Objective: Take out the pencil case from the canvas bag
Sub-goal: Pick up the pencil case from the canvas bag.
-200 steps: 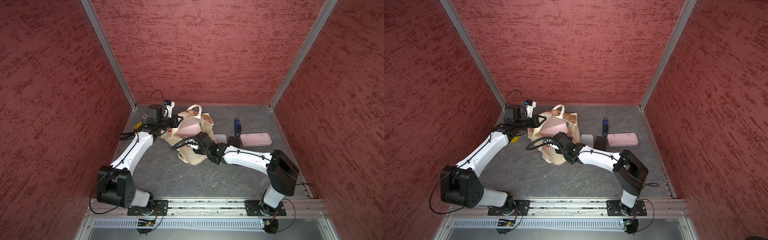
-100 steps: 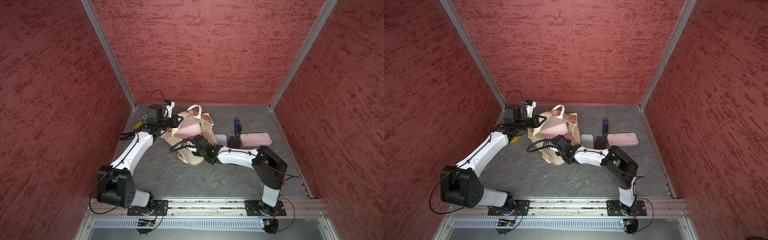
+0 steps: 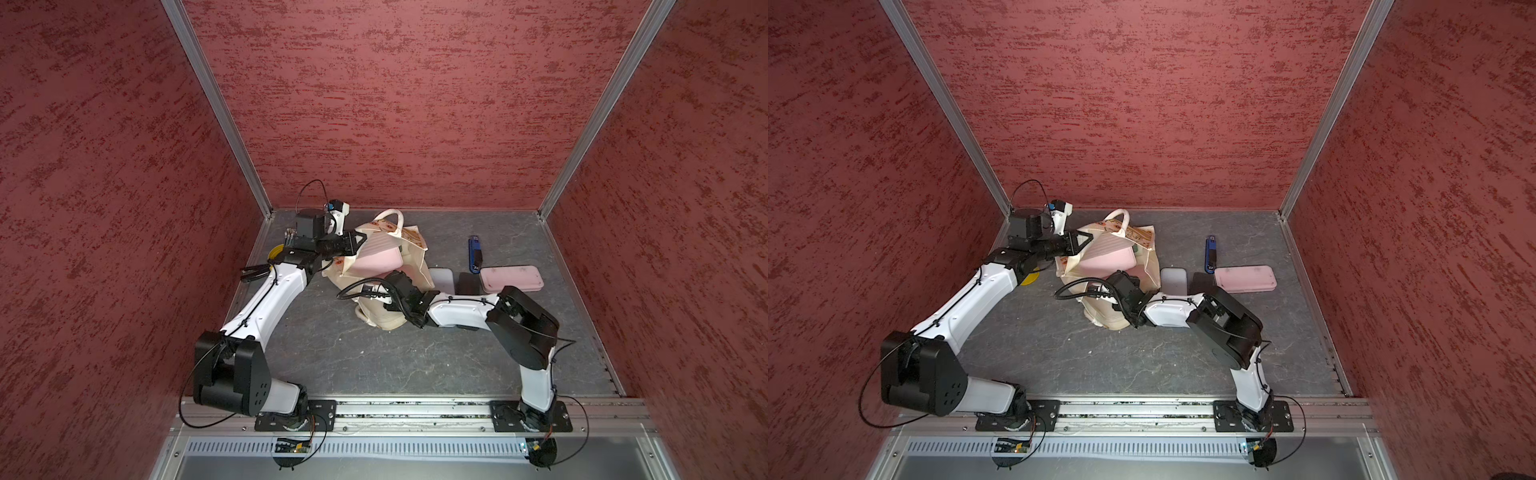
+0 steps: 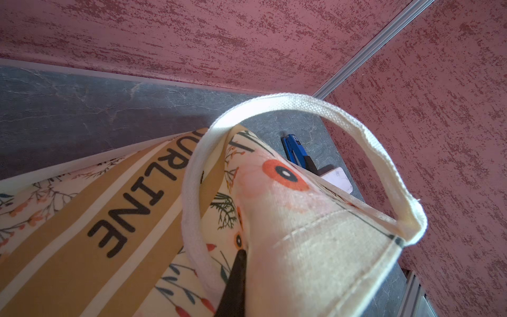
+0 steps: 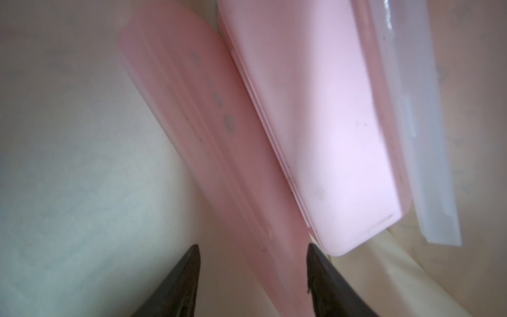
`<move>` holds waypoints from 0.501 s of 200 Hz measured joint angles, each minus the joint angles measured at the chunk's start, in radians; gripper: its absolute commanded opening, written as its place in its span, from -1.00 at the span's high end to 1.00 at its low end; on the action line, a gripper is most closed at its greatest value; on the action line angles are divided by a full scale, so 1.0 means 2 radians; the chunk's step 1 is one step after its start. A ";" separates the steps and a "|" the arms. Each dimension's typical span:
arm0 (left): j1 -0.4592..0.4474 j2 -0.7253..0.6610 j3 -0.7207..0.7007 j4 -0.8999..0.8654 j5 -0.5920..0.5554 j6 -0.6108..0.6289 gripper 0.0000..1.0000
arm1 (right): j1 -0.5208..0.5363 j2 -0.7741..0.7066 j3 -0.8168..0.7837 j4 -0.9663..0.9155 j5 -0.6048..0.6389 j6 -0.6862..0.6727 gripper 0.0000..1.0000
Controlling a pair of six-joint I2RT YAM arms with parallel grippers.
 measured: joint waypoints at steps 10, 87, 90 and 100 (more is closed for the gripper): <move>0.000 0.000 0.000 0.000 0.000 0.000 1.00 | 0.000 0.008 0.006 0.002 -0.001 -0.003 -0.24; 0.002 0.000 0.000 -0.001 -0.001 0.000 1.00 | -0.003 0.032 0.025 0.031 -0.013 -0.023 -0.11; 0.002 0.000 0.000 -0.001 0.000 0.000 1.00 | -0.003 0.032 0.025 0.033 -0.013 -0.024 -0.10; 0.003 0.000 0.000 -0.001 0.000 0.000 1.00 | -0.003 0.034 0.025 0.039 -0.013 -0.028 -0.07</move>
